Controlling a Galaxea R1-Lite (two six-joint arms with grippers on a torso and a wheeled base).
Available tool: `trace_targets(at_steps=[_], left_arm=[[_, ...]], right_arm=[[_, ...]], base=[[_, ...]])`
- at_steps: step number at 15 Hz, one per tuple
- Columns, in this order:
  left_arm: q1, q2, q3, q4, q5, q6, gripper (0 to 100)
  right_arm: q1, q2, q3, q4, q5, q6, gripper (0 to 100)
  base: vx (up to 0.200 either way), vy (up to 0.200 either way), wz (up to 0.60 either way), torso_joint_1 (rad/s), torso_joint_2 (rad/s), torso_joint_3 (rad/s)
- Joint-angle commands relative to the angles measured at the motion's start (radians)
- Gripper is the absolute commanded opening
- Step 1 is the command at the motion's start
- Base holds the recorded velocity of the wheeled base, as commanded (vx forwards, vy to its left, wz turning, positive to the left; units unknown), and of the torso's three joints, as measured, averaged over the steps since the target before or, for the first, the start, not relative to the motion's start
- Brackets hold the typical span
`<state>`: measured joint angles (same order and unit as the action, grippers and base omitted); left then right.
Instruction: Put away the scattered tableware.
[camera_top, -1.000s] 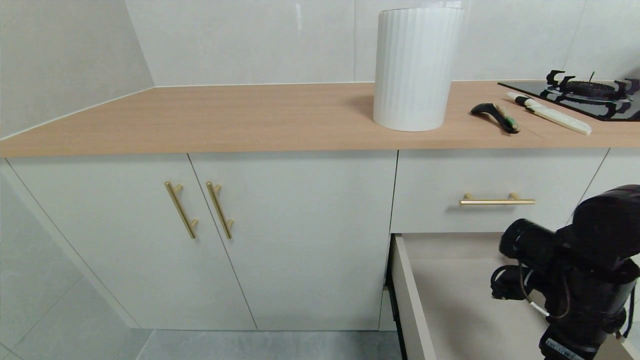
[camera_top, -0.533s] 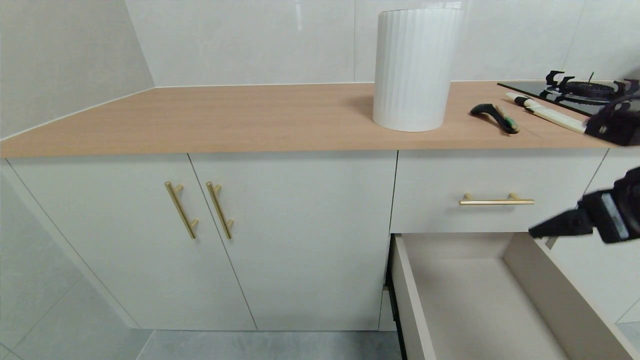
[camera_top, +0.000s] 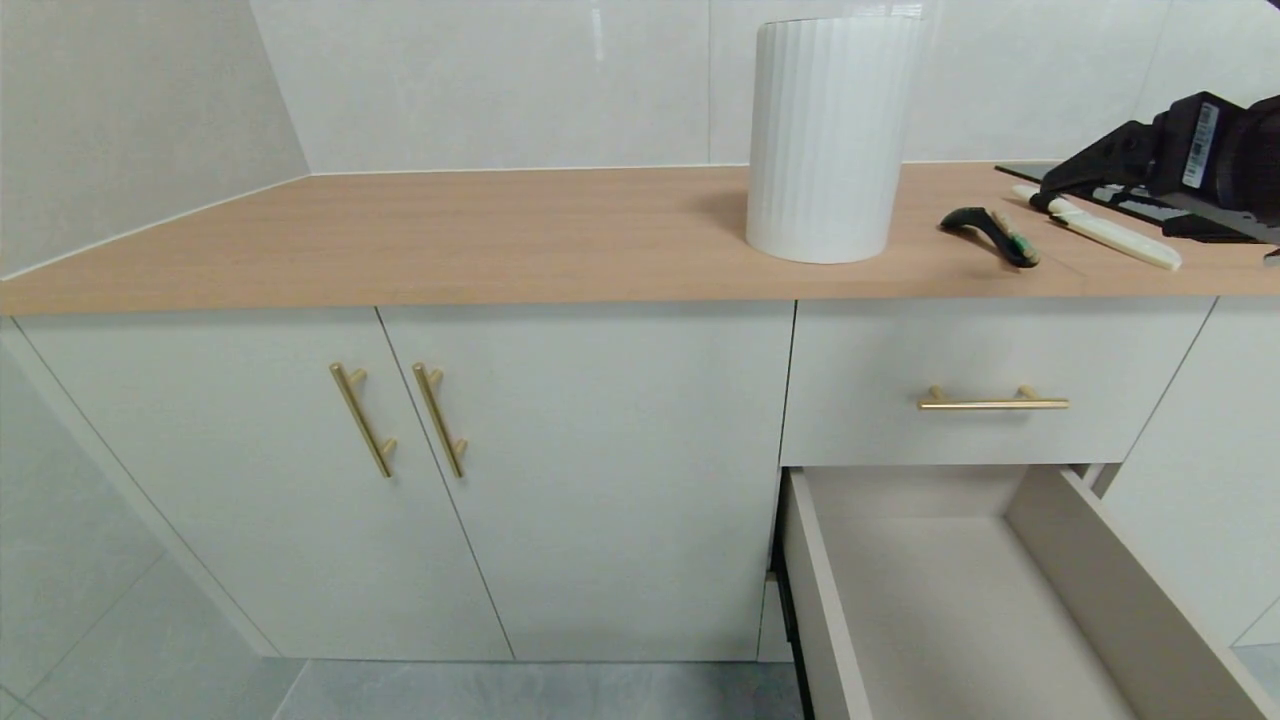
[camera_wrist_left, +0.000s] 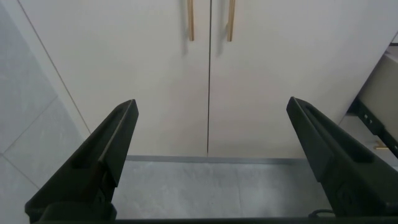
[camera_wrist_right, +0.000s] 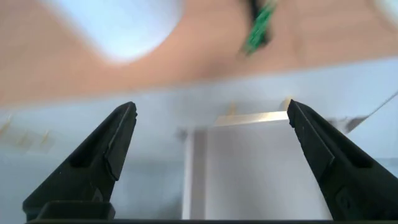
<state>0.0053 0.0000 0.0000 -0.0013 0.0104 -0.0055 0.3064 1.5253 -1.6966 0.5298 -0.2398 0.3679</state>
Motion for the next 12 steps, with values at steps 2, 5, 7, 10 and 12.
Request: trace_targets(at_steps=[2, 5, 7, 10, 12], left_arm=[[0.001, 0.0, 0.0, 0.0, 0.0, -0.001, 100], [0.001, 0.0, 0.0, 0.0, 0.0, -0.001, 100], [0.001, 0.0, 0.0, 0.0, 0.0, -0.001, 100], [0.001, 0.0, 0.0, 0.0, 0.0, -0.001, 100], [0.001, 0.0, 0.0, 0.0, 0.0, -0.001, 100]], right_arm=[[-0.026, 0.101, -0.061, -0.011, -0.029, 0.005, 100], [-0.07, 0.144, -0.075, -0.073, -0.03, 0.002, 100], [-0.073, 0.171, -0.074, -0.079, -0.03, 0.002, 100], [-0.072, 0.21, -0.074, -0.08, -0.03, 0.003, 100], [-0.073, 0.236, -0.075, -0.103, -0.033, 0.003, 100]], base=[[0.0, 0.0, 0.0, 0.0, 0.0, 0.0], [0.0, 0.0, 0.0, 0.0, 0.0, 0.0], [0.0, 0.0, 0.0, 0.0, 0.0, 0.0], [0.0, 0.0, 0.0, 0.0, 0.0, 0.0], [0.0, 0.0, 0.0, 0.0, 0.0, 0.0]])
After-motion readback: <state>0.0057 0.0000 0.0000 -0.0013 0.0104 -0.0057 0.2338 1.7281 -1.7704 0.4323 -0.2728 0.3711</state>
